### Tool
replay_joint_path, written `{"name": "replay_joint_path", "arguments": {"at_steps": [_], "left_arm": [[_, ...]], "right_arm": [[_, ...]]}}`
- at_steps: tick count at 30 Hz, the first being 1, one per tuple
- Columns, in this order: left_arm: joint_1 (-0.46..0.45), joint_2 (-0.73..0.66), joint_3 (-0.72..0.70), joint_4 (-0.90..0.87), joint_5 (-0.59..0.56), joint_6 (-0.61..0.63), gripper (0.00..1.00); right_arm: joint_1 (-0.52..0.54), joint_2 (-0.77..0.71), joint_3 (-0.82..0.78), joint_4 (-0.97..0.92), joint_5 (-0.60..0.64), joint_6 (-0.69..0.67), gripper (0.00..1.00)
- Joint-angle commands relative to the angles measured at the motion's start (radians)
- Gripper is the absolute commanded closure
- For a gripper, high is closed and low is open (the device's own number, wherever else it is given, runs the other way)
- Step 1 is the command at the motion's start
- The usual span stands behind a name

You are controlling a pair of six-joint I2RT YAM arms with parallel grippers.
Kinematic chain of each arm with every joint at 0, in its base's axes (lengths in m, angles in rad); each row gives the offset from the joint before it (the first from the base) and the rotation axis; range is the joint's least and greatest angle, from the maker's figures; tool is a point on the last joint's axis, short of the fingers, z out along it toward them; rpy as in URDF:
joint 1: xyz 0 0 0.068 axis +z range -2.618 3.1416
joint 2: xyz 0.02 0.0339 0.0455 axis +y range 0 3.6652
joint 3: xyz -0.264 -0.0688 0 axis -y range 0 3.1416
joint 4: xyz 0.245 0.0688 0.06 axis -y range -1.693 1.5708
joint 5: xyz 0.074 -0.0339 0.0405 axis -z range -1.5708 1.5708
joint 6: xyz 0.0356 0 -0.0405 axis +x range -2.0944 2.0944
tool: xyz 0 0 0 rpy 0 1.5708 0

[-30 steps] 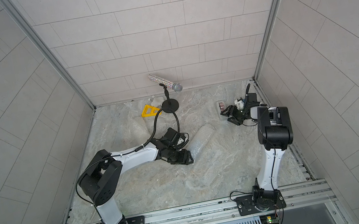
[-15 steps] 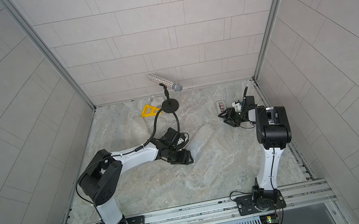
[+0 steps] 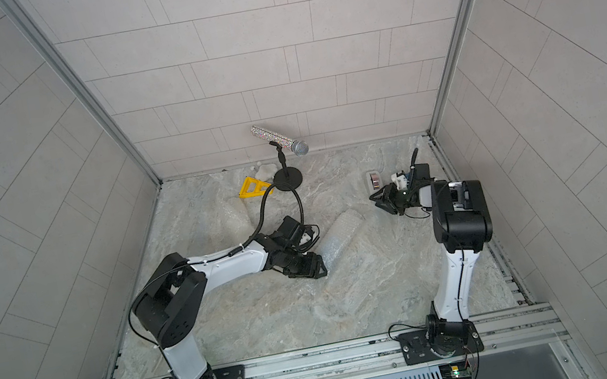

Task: Wrap vases in bubble wrap
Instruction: Tear off the tape using the Tape Cutter.

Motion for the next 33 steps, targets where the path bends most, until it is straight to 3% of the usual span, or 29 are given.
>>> {"name": "replay_joint_path", "arguments": {"at_steps": [1,11,22,33], "left_arm": [[0.008,0.038,0.007,-0.041,-0.055,0.007,0.36],[0.007,0.042,0.014,-0.038,-0.050,0.006,0.36],[0.008,0.044,0.010,-0.036,-0.049,0.004,0.36],[0.007,0.040,0.005,-0.032,-0.050,0.002,0.37]], "right_arm": [[-0.008,-0.030,-0.007,0.082,-0.026,0.011,0.63],[-0.021,-0.055,-0.012,0.105,-0.030,0.040,0.76],[-0.033,-0.091,-0.035,0.110,-0.020,0.052,0.99],[-0.038,-0.185,-0.102,0.028,0.020,0.042,1.00]]}}
